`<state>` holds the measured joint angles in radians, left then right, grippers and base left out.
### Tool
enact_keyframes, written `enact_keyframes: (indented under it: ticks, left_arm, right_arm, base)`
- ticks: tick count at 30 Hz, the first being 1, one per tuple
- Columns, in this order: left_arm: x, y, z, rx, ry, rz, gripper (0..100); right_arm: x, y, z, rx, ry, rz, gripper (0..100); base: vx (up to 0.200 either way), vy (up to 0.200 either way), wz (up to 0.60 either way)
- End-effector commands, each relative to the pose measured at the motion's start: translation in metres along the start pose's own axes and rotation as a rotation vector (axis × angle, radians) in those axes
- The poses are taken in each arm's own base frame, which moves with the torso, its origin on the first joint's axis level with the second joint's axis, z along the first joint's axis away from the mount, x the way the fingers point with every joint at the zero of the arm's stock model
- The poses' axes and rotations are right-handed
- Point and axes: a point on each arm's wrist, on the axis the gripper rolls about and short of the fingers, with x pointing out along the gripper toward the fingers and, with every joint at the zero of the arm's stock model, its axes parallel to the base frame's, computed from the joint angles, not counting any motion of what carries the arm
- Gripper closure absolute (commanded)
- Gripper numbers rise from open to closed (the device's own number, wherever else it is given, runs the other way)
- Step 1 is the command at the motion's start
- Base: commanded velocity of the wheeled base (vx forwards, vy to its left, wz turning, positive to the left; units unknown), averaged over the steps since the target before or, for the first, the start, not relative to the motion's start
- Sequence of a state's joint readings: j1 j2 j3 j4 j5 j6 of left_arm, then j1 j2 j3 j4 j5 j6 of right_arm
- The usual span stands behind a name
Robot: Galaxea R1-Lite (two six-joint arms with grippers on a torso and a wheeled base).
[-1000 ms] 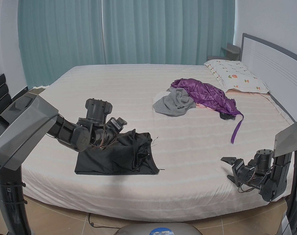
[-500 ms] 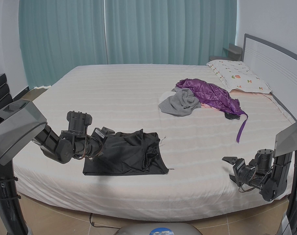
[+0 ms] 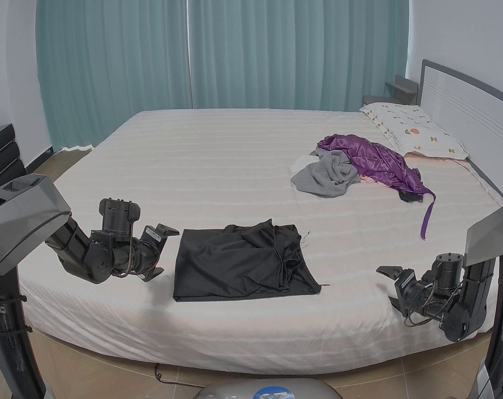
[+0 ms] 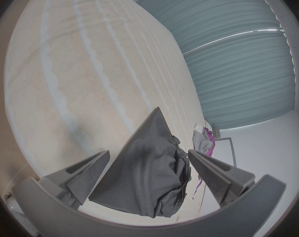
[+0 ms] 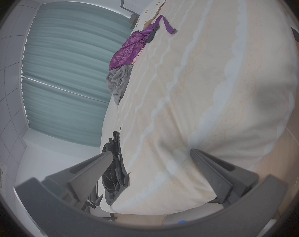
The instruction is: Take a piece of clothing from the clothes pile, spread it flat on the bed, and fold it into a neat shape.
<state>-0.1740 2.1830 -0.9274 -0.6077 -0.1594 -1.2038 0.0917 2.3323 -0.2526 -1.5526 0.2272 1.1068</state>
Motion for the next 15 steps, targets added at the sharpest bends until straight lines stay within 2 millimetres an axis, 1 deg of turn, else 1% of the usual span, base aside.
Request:
enact_keyframes:
  ticks: [1,3,9,12,15]
  left_arm:
    - [-0.0001,0.0007,0.0011,-0.027,-0.002,-0.010,0]
    - [-0.0003,0.0005,0.0023,-0.040,0.002,-0.018,0]
    - [0.0003,0.0026,0.0013,-0.043,0.015,-0.016,0]
    - [0.0004,0.0022,0.0015,-0.042,0.013,-0.017,0]
    - [0.0006,0.0007,0.0021,-0.042,0.010,-0.021,0]
  right_arm:
    - [0.0000,0.0015,0.0007,-0.001,-0.008,0.012,0]
    - [0.0002,0.0011,0.0006,-0.001,-0.007,0.011,0]
    - [0.0002,0.0011,0.0006,-0.002,-0.007,0.011,0]
    - [-0.0001,0.0013,0.0011,-0.002,-0.009,0.012,0]
    - [-0.0022,0.0036,0.0069,0.012,-0.026,0.027,0]
  base:
    - [0.000,0.000,0.00]
    - [0.000,0.000,0.00]
    - [0.200,0.000,0.00]
    - [0.000,0.000,0.00]
    - [0.000,0.000,0.00]
